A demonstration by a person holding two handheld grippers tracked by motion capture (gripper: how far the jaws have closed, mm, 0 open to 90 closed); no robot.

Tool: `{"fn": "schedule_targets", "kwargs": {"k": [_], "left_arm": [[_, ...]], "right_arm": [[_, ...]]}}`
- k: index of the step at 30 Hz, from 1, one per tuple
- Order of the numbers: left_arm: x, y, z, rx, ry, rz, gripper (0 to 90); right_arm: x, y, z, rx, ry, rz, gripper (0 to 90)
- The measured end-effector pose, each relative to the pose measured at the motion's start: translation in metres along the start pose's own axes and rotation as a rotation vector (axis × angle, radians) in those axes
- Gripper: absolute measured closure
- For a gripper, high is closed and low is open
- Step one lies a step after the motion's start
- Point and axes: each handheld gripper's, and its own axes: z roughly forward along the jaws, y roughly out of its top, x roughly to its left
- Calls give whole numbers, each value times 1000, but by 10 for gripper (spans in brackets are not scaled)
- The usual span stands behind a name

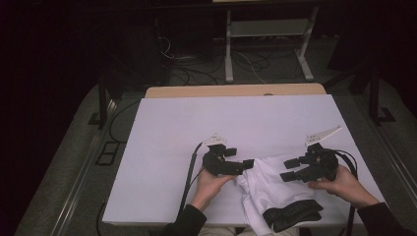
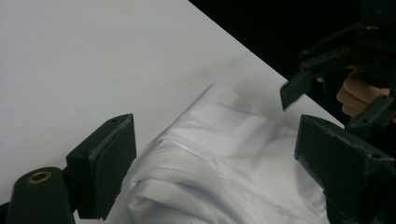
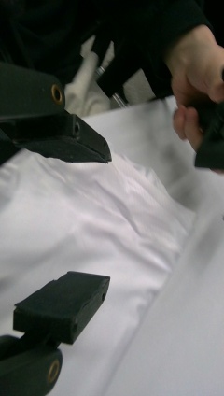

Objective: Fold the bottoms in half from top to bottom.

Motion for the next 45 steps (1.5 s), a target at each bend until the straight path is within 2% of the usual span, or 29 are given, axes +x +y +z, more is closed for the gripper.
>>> {"fn": "schedule_targets", "kwargs": {"k": [4, 8, 12, 21, 29, 35, 39, 43, 45], "left_arm": [[1, -1, 1, 12, 11, 5, 116], [4, -2, 3, 33, 26, 6, 112], [8, -4, 4, 52, 40, 1, 111], [17, -8, 5, 80, 69, -11, 107], [22, -10, 8, 108, 60, -47, 107], [25, -11, 11, 122, 49, -73, 107], [26, -13, 15, 142, 35, -91, 128], [28, -14, 17, 160, 31, -107, 155], [29, -15, 18, 167, 19, -114, 196]], "right_arm": [[-12, 1, -1, -32, -28, 20, 208], [-23, 1, -1, -40, -54, 38, 143], [-35, 1, -3, -63, -68, 47, 134], [-52, 1, -1, -70, -122, 79, 136], [-67, -2, 3, -57, -146, 109, 145], [-76, -3, 6, -47, -156, 119, 186], [-83, -6, 8, -35, -165, 128, 244], [-89, -8, 11, -14, -181, 126, 349], [-91, -10, 11, -7, -181, 125, 428]]}}
